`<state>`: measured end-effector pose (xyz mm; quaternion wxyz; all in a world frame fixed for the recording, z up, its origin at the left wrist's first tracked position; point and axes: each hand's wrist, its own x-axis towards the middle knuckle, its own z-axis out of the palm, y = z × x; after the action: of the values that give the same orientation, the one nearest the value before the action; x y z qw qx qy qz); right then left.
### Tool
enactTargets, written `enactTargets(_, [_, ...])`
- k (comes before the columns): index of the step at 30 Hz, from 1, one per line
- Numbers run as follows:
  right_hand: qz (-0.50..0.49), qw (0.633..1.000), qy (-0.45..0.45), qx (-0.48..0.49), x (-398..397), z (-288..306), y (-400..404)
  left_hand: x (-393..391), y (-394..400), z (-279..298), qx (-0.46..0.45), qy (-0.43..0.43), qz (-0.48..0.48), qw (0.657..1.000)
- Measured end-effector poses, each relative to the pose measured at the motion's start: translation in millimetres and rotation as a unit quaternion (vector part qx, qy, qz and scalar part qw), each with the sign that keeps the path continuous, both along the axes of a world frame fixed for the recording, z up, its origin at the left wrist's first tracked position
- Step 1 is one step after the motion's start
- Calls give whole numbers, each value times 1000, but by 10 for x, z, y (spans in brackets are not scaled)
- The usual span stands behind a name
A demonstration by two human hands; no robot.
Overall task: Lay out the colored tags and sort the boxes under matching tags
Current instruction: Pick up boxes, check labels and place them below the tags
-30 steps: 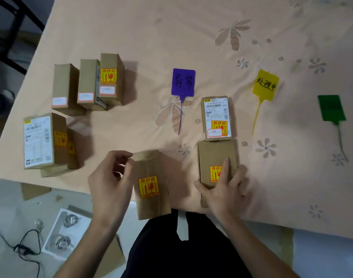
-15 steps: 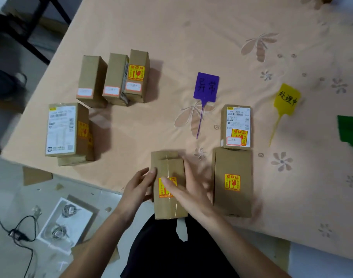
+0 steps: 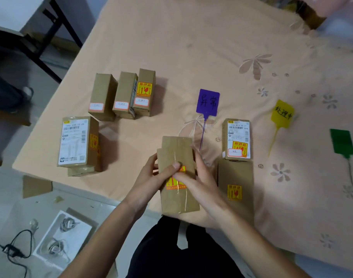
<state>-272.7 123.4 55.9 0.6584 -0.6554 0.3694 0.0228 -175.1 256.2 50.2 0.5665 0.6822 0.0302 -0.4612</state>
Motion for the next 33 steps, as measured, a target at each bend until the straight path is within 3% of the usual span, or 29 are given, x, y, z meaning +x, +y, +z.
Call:
enactTargets(3, [-13, 1000, -10, 5, 11, 193, -71, 60, -87, 113, -28, -26, -12, 999])
enactTargets(10, [-54, 991, -25, 123, -69, 353, -148, 173, -182, 354, 28, -186, 4, 982])
enactTargets(17, [-158, 962, -105, 197, -63, 747, -231, 67, -314, 825, -131, -65, 16, 989])
enactTargets(20, [-152, 952, -122, 236, -88, 966, -320, 7, -415, 995, -178, -31, 52, 982])
enactTargets(25, [-117, 960, -155, 202, -140, 1311, -398, -98, -569, 1222, -181, -91, 110, 973])
enactTargets(28, [-160, 963, -160, 147, -122, 1416, -436, -103, -631, 1307, -169, -158, 111, 967])
enactTargets(33, [-203, 947, -227, 104, -82, 1504, -438, -131, -650, 1429, -223, -188, 5, 956])
